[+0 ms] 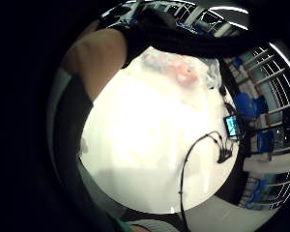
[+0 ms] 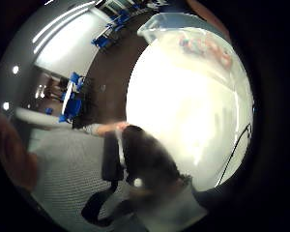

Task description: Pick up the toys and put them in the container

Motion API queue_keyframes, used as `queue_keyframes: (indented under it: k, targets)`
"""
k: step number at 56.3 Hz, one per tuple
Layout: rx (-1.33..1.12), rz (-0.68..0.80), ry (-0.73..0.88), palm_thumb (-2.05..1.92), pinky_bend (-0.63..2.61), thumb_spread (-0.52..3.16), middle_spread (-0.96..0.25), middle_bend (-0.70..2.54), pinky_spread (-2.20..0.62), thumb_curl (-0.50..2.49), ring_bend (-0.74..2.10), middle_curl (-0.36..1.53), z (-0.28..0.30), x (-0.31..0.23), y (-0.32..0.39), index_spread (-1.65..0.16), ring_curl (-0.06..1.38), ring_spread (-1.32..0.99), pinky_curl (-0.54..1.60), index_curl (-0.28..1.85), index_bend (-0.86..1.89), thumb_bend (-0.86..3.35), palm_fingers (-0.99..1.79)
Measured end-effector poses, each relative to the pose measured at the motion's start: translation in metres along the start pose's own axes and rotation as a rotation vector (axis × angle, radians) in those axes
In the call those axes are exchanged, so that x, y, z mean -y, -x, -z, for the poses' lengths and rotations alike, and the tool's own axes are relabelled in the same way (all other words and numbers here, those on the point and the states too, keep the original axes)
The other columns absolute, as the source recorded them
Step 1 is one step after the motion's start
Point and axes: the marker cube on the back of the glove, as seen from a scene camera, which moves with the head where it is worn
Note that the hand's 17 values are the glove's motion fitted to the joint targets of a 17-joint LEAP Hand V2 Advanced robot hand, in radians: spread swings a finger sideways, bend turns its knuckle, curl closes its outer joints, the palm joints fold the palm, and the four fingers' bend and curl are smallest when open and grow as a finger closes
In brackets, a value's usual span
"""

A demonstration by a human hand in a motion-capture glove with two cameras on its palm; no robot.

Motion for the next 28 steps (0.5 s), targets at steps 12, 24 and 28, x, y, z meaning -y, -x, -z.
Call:
queue_keyframes:
  k: [12, 24, 28]
  targets:
    - [-0.020, -0.006, 0.020, -0.09, 0.74, 1.19, -0.13, 0.16, 0.06, 0.22, 0.21, 0.33, -0.023, -0.034, 0.022, -0.36, 0.31, -0.06, 0.29, 0.28, 0.16, -0.07, -0.07]
    - [-0.181, 0.002, 0.001, -0.06, 0.71, 1.25, -0.13, 0.16, 0.06, 0.20, 0.20, 0.32, -0.088, -0.077, 0.057, -0.36, 0.32, -0.07, 0.30, 0.30, 0.17, -0.04, -0.06]
    - [-0.101, -0.020, 0.027, -0.05, 0.70, 1.26, -0.14, 0.17, 0.06, 0.20, 0.20, 0.31, -0.111, -0.091, 0.070, -0.37, 0.32, -0.08, 0.30, 0.31, 0.18, -0.04, -0.05]
